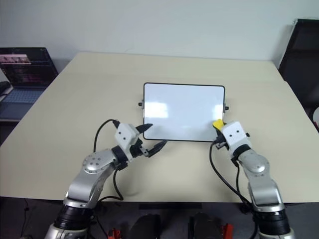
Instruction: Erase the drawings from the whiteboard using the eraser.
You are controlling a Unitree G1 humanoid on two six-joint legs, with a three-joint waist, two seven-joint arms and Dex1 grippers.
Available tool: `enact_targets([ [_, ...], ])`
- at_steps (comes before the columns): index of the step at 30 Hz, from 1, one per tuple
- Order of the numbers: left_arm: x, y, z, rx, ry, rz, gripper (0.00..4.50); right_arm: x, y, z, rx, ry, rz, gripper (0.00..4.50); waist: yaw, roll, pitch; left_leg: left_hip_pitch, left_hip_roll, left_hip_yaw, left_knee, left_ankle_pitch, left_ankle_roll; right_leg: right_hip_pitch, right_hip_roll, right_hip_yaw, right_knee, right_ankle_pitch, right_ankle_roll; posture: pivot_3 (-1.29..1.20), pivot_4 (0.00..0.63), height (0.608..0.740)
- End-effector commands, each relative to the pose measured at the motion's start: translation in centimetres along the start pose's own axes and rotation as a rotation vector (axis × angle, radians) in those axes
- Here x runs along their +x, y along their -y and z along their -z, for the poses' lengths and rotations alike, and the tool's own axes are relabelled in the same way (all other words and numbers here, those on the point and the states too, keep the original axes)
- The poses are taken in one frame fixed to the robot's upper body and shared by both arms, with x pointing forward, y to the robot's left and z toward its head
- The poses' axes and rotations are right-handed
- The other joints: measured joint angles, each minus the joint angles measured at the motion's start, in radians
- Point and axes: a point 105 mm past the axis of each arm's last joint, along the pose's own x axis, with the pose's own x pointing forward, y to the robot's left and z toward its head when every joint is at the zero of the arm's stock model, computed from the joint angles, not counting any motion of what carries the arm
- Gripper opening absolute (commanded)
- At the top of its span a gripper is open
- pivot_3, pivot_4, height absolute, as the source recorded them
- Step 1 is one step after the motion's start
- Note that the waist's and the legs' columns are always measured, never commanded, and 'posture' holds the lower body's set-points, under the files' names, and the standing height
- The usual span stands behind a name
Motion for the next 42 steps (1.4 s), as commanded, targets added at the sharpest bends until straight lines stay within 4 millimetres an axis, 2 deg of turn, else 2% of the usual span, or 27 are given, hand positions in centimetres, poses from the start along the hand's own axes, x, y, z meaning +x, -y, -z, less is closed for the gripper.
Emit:
enact_targets([
  [1, 0.9, 0.8, -1.6, 0.017, 0.078, 0.093, 4.50, -1.5, 2.1, -0.5, -0.011, -0.012, 0.054, 0.96, -0.001, 0.000, 0.000, 0.000, 0.000, 0.000, 0.000, 0.000, 0.000, 0.000, 0.000, 0.000, 0.000, 0.000, 0.000, 0.00, 0.150, 0.740],
  [6, 1.7, 2.4, -2.4, -0.020, 0.128, 0.249, 4.50, -2.4, 3.4, 1.4, 0.046, -0.125, 0.114, 0.96, -0.005, 0.000, 0.000, 0.000, 0.000, 0.002, 0.000, 0.000, 0.000, 0.000, 0.000, -0.001, 0.001, 0.000, 0.000, 0.00, 0.150, 0.740],
  [14, 1.9, 4.5, -2.9, -0.075, 0.152, 0.448, 4.50, -2.9, 4.0, 2.7, 0.166, -0.211, 0.171, 0.96, -0.005, 0.000, 0.000, 0.001, 0.000, 0.003, 0.001, 0.000, 0.000, 0.000, 0.001, -0.001, 0.002, 0.000, 0.000, 0.00, 0.150, 0.740],
  [21, 1.5, 5.7, -1.9, -0.067, 0.109, 0.574, 4.50, -2.7, 4.1, 3.7, 0.296, -0.278, 0.185, 0.96, -0.005, 0.000, 0.000, 0.001, 0.000, 0.003, 0.001, 0.000, 0.000, 0.000, 0.001, -0.001, 0.002, 0.000, 0.000, 0.00, 0.150, 0.740],
  [28, 1.4, 6.0, -1.3, 0.020, 0.088, 0.600, 4.50, -2.2, 4.6, 3.6, 0.315, -0.282, 0.187, 0.96, -0.005, 0.000, 0.000, 0.001, 0.000, 0.004, 0.001, 0.000, 0.000, 0.000, 0.001, -0.001, 0.002, 0.000, 0.000, 0.00, 0.150, 0.740],
  [32, 0.8, 6.5, 0.1, 0.154, 0.031, 0.648, 4.50, -2.0, 4.3, 4.0, 0.326, -0.300, 0.164, 0.96, -0.005, 0.000, 0.000, 0.001, 0.000, 0.003, 0.001, 0.000, 0.000, 0.000, 0.001, -0.001, 0.002, 0.000, 0.000, 0.00, 0.150, 0.740],
  [42, 1.3, 5.7, -0.8, 0.168, 0.070, 0.597, 4.50, -0.9, 4.2, 5.2, 0.422, -0.334, 0.142, 0.96, -0.005, 0.000, 0.000, 0.001, 0.001, 0.004, 0.001, 0.000, 0.000, 0.000, 0.001, -0.001, 0.003, 0.000, 0.000, 0.00, 0.150, 0.740],
])
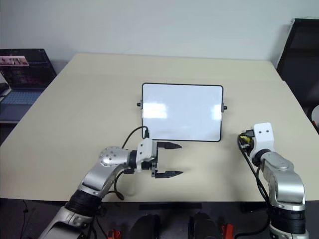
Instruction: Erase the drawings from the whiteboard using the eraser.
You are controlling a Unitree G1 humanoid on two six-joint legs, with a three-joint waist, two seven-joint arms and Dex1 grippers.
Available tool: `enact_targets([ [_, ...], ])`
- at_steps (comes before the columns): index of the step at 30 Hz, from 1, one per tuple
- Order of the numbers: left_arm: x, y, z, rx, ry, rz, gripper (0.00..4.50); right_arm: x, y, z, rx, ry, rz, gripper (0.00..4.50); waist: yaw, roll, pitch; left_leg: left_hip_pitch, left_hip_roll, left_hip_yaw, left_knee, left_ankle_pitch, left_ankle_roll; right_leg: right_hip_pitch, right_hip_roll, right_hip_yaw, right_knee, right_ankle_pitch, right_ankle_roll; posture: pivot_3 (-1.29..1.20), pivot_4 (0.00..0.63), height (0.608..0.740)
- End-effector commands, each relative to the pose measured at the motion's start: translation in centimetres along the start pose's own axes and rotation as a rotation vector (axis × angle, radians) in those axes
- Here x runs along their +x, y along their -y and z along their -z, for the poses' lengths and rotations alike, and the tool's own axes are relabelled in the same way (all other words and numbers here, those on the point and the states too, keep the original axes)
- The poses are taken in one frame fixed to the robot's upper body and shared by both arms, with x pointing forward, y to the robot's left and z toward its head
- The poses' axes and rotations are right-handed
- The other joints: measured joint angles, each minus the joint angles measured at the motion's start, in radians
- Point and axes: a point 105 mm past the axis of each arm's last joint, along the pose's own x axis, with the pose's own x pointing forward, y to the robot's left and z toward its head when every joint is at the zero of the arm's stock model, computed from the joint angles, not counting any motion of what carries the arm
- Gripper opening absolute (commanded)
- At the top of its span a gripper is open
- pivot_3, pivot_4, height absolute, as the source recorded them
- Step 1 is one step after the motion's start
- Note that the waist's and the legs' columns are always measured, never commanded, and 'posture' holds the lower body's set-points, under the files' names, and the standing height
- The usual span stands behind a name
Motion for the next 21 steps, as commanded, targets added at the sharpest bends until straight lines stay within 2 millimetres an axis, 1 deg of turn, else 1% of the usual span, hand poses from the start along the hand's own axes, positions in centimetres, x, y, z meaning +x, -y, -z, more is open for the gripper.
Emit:
enact_targets([
  [1, 0.0, -0.7, -1.1, 0.045, 0.022, -0.024, 4.50, 0.1, 0.9, -1.1, 0.024, 0.038, 0.018, 0.96, 0.000, 0.000, 0.000, 0.000, 0.000, 0.000, 0.000, 0.000, 0.000, 0.000, 0.000, 0.000, 0.000, 0.000, 0.000, 0.00, 0.150, 0.740],
  [4, 0.0, -1.5, -1.2, 0.039, 0.030, -0.059, 4.50, 0.7, 1.4, -1.3, 0.025, 0.036, 0.025, 0.96, 0.000, 0.000, 0.000, 0.000, 0.000, 0.000, 0.000, 0.000, 0.000, 0.000, 0.000, 0.000, 0.000, 0.000, 0.000, 0.00, 0.150, 0.740],
  [7, 0.2, -1.7, -1.3, 0.043, 0.034, -0.050, 4.50, 1.2, 2.1, -1.6, 0.018, 0.035, 0.032, 0.96, 0.000, 0.000, 0.000, 0.000, 0.000, 0.000, 0.001, 0.000, 0.000, 0.000, 0.000, 0.000, 0.001, 0.000, 0.000, 0.00, 0.150, 0.740],
  [12, 0.7, -2.6, -1.8, 0.055, 0.052, -0.063, 4.50, 1.4, 3.2, -1.7, 0.003, 0.027, 0.038, 0.96, 0.001, 0.000, 0.000, 0.000, 0.000, 0.001, 0.001, 0.000, 0.000, 0.000, 0.000, 0.000, 0.001, 0.000, 0.000, 0.00, 0.150, 0.740],
  [16, 0.8, -2.6, -1.8, 0.062, 0.056, -0.060, 4.50, 1.5, 3.4, -1.8, 0.002, 0.027, 0.038, 0.96, -0.001, 0.000, 0.000, 0.000, 0.000, 0.001, 0.001, 0.000, 0.000, 0.000, 0.000, 0.000, 0.001, 0.000, 0.000, 0.00, 0.150, 0.740],
  [21, 0.8, -2.5, -1.4, 0.060, 0.053, -0.057, 4.50, 1.7, 3.1, -1.8, 0.008, 0.025, 0.026, 0.96, -0.002, 0.000, 0.000, 0.000, 0.000, 0.001, 0.001, 0.000, 0.000, 0.000, 0.000, 0.000, 0.001, 0.001, -0.001, 0.00, 0.150, 0.740],
])
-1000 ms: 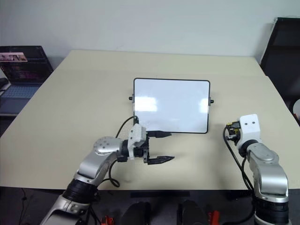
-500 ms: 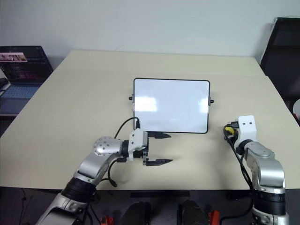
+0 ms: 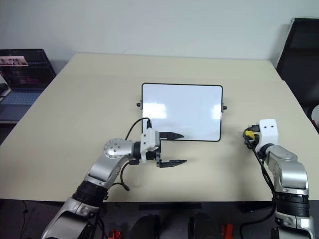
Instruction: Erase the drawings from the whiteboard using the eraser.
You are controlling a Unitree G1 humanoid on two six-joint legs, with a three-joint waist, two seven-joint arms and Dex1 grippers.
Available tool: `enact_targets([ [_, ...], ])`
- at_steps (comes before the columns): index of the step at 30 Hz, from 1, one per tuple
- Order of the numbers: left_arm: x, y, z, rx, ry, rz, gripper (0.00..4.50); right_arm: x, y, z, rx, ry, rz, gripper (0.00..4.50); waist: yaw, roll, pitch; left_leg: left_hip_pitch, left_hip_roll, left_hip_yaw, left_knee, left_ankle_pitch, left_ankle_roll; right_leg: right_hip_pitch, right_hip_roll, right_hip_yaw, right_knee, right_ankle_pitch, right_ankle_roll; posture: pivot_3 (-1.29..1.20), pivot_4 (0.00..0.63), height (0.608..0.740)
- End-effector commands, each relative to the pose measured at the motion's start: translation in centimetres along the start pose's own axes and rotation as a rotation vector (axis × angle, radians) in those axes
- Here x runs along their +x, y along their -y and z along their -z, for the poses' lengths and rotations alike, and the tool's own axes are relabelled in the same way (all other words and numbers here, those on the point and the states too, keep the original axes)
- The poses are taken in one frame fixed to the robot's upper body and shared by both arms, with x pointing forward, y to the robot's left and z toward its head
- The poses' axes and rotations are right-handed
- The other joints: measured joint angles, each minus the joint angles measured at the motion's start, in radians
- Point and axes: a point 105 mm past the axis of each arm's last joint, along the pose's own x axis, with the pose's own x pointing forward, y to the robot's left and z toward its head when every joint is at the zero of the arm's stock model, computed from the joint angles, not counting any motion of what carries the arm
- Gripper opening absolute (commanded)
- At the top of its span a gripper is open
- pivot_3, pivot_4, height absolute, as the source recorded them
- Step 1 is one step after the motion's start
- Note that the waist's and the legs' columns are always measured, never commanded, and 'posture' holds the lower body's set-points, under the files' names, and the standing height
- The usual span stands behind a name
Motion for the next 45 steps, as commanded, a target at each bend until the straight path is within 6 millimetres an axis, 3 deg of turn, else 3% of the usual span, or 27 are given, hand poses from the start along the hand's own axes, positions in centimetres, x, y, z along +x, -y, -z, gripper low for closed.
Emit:
enact_targets([
  [1, 0.07, -0.11, -0.68, 0.041, 0.024, -0.001, 4.50, -0.25, 0.51, -1.97, -0.005, 0.067, 0.013, 0.96, 0.000, 0.000, 0.000, 0.000, 0.000, 0.000, 0.000, 0.000, 0.000, 0.000, 0.000, 0.000, 0.000, 0.000, 0.000, 0.00, 0.150, 0.740],
  [6, 0.10, -0.07, -0.63, 0.042, 0.024, -0.003, 4.50, -0.08, 0.44, -2.09, -0.001, 0.068, 0.013, 0.96, 0.002, 0.000, 0.000, 0.000, 0.000, 0.000, 0.000, 0.000, 0.000, 0.000, 0.000, 0.000, 0.000, 0.000, 0.000, 0.00, 0.150, 0.740],
  [7, 0.08, -0.10, -0.62, 0.042, 0.022, -0.004, 4.50, -0.06, 0.43, -2.12, -0.001, 0.069, 0.012, 1.31, 0.002, 0.000, 0.000, 0.000, 0.000, 0.000, 0.000, 0.000, 0.000, 0.000, 0.000, 0.000, 0.000, 0.000, 0.000, 0.00, 0.150, 0.740],
  [45, -0.24, -0.50, -1.10, 0.056, 0.013, -0.022, 4.50, 0.52, 0.12, -2.16, 0.026, 0.068, 0.006, 1.17, 0.002, 0.000, 0.000, 0.000, 0.000, 0.000, 0.000, 0.000, 0.000, 0.000, 0.000, 0.000, 0.001, 0.000, -0.001, 0.00, 0.150, 0.740],
])
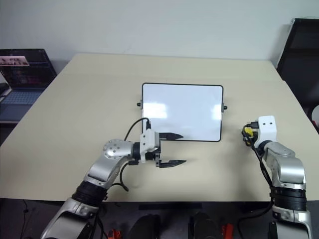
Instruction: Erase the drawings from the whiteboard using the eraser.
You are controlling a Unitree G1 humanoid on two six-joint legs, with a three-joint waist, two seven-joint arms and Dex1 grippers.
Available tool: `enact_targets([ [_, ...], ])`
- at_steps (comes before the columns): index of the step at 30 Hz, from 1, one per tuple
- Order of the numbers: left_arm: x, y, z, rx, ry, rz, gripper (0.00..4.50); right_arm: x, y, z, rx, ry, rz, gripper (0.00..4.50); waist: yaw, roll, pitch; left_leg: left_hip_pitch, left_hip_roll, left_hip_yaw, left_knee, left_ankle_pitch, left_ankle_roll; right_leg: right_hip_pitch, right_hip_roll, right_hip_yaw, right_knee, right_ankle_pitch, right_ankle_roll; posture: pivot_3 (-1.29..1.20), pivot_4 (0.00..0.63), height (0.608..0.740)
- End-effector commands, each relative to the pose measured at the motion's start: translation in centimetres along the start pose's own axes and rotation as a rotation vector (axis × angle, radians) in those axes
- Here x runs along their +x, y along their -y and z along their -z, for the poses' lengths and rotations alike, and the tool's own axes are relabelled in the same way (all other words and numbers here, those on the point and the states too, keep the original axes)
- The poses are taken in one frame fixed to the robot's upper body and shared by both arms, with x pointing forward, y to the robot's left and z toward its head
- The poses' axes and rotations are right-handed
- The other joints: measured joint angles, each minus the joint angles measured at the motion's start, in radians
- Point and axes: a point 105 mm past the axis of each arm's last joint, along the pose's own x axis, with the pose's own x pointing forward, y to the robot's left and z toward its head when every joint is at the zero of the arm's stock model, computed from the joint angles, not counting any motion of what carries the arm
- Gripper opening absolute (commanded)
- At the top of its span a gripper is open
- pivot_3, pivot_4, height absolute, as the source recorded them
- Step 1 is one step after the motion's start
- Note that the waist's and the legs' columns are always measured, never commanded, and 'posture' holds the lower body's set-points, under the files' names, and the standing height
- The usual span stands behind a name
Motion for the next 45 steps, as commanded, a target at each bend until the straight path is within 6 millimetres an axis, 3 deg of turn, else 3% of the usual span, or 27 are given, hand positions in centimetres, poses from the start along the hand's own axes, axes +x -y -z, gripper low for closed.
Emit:
enact_targets([
  [1, -0.11, -0.53, -1.22, 0.044, 0.024, -0.017, 4.50, -0.16, 0.14, -1.29, 0.003, 0.054, -0.001, 1.17, 0.000, 0.000, 0.000, 0.000, 0.000, 0.000, 0.000, 0.000, 0.000, 0.000, 0.000, 0.000, 0.000, 0.000, 0.000, 0.00, 0.150, 0.740],
  [7, -0.09, -0.58, -1.14, 0.046, 0.023, -0.018, 4.50, -0.24, -0.04, -1.25, -0.008, 0.054, -0.015, 1.17, 0.000, 0.000, 0.000, 0.000, 0.000, 0.000, 0.000, 0.000, 0.000, 0.000, 0.000, 0.000, 0.000, 0.000, 0.000, 0.00, 0.150, 0.740],
  [8, -0.08, -0.58, -1.13, 0.045, 0.023, -0.018, 4.50, -0.27, -0.06, -1.28, -0.009, 0.055, -0.017, 1.45, 0.000, 0.000, 0.000, 0.000, 0.000, 0.000, 0.000, 0.000, 0.000, 0.000, 0.000, 0.000, 0.000, 0.000, 0.000, 0.00, 0.150, 0.740],
  [45, -0.13, -1.03, -1.10, 0.055, 0.022, -0.033, 4.50, -0.11, 0.49, -1.23, -0.020, 0.057, 0.009, 1.45, 0.000, 0.000, 0.000, 0.000, 0.000, 0.000, 0.000, 0.000, 0.000, 0.000, 0.000, 0.000, 0.000, 0.000, 0.000, 0.00, 0.150, 0.740],
])
